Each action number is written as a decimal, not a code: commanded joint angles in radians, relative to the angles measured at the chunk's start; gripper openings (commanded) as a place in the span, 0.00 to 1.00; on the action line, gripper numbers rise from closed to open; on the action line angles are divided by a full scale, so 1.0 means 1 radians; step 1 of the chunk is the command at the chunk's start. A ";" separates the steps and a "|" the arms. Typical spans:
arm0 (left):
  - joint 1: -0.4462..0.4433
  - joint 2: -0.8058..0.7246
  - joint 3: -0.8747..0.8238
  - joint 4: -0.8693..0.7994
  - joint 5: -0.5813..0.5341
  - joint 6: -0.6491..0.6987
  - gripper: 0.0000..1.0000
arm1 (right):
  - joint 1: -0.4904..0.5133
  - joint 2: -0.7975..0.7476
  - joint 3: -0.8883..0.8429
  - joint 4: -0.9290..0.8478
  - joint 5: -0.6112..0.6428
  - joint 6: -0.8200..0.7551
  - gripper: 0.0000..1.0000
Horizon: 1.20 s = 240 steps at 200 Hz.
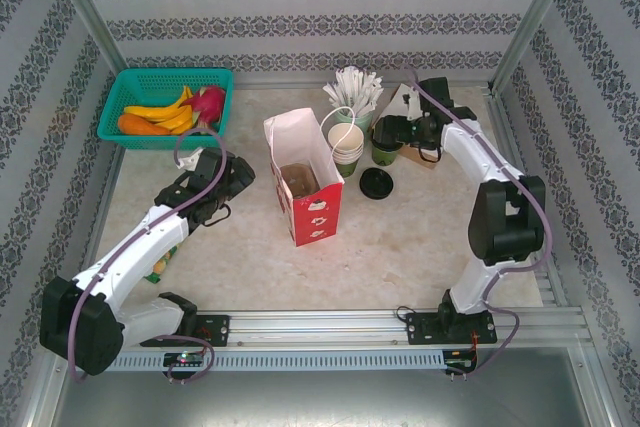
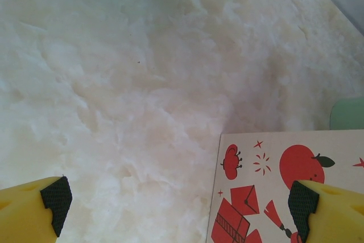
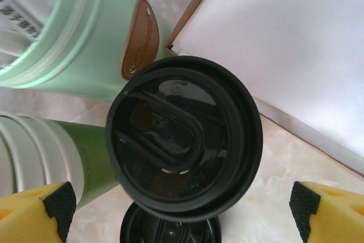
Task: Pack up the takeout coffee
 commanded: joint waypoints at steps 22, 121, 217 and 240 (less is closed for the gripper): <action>0.012 0.048 0.021 0.004 -0.002 0.040 0.99 | -0.001 0.083 0.081 -0.047 -0.030 -0.037 0.98; 0.012 0.099 0.041 -0.010 0.035 0.054 0.99 | 0.005 0.196 0.190 -0.114 -0.030 -0.040 0.93; 0.012 0.098 0.052 -0.008 0.039 0.065 0.99 | 0.002 0.062 0.053 -0.113 0.054 0.001 0.76; 0.013 0.083 0.040 0.038 0.063 0.083 0.99 | -0.005 -0.019 -0.039 -0.113 0.095 0.016 0.77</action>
